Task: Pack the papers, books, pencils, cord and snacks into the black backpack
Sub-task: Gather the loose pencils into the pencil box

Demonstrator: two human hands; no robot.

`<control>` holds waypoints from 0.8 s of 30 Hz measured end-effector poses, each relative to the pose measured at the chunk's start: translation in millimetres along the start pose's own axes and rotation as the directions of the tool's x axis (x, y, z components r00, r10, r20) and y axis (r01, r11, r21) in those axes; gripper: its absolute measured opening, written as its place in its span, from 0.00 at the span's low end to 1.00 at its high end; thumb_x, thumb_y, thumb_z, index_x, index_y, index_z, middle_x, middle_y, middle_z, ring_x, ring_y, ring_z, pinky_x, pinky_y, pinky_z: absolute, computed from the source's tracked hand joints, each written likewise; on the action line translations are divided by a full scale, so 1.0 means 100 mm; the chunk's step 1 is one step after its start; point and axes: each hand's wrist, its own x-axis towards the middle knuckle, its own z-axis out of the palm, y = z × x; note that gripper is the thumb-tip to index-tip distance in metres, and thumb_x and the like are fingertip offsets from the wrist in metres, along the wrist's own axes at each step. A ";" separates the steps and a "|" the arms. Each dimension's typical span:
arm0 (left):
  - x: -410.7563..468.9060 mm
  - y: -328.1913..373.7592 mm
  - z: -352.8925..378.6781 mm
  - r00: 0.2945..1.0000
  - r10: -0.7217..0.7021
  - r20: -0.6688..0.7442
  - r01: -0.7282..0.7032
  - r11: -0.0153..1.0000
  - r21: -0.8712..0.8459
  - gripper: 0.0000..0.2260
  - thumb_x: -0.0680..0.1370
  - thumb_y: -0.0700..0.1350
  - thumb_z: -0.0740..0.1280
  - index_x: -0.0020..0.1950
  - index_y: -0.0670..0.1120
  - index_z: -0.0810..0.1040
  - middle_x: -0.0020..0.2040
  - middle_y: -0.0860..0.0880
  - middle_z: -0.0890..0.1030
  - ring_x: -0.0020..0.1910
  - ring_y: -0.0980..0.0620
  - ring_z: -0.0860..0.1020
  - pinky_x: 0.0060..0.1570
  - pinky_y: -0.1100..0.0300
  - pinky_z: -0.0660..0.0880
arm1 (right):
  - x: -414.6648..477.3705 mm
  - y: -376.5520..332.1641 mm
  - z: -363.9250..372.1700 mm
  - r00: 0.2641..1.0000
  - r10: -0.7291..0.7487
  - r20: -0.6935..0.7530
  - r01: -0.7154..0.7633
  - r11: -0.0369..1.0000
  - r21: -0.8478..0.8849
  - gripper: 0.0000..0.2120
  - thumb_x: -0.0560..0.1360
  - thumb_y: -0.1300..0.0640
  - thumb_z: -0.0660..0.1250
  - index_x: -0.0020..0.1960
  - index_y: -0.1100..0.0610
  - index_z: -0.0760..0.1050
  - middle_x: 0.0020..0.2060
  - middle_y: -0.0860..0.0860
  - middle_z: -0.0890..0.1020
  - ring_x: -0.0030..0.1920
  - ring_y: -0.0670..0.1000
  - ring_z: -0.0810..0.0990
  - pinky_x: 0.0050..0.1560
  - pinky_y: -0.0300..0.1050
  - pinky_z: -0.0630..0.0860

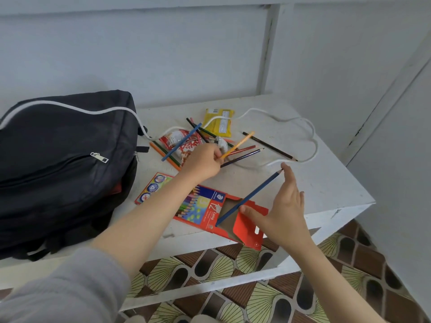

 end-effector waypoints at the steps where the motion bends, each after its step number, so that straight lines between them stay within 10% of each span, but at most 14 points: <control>1: -0.02 0.03 -0.03 0.998 -0.014 -0.065 0.008 0.996 -0.090 0.03 0.77 0.42 0.66 0.49 0.45 0.76 0.41 0.53 0.75 0.42 0.55 0.73 0.37 0.65 0.66 | 0.00 0.01 0.01 1.000 0.000 -0.023 0.000 1.000 0.024 0.51 0.65 0.37 0.71 0.75 0.53 0.46 0.74 0.52 0.56 0.72 0.55 0.58 0.69 0.65 0.59; 7: -0.40 0.12 -0.16 0.989 -0.094 -0.117 -0.009 0.739 -0.673 0.06 0.78 0.38 0.63 0.44 0.48 0.74 0.36 0.52 0.74 0.32 0.59 0.72 0.32 0.66 0.70 | 0.01 0.03 0.04 0.996 -0.006 -0.091 0.016 0.993 0.113 0.44 0.65 0.44 0.75 0.71 0.56 0.53 0.69 0.53 0.62 0.67 0.55 0.63 0.67 0.61 0.64; 16: -0.63 -0.11 -0.04 0.976 -0.220 -0.002 0.151 0.677 -0.720 0.04 0.78 0.39 0.63 0.45 0.46 0.75 0.36 0.50 0.76 0.33 0.57 0.75 0.32 0.64 0.74 | 0.09 0.05 0.10 0.944 0.124 -0.307 -0.042 0.965 0.259 0.39 0.66 0.50 0.76 0.66 0.46 0.53 0.66 0.51 0.64 0.67 0.52 0.66 0.63 0.47 0.68; 24: -0.66 -0.03 0.24 0.861 -0.419 -0.289 0.086 0.679 -0.729 0.05 0.77 0.42 0.65 0.43 0.52 0.74 0.40 0.52 0.78 0.40 0.52 0.77 0.41 0.60 0.76 | 0.06 -0.07 -0.04 0.949 0.071 -0.307 0.006 0.970 0.241 0.34 0.69 0.43 0.70 0.66 0.45 0.54 0.66 0.52 0.68 0.62 0.48 0.67 0.64 0.56 0.68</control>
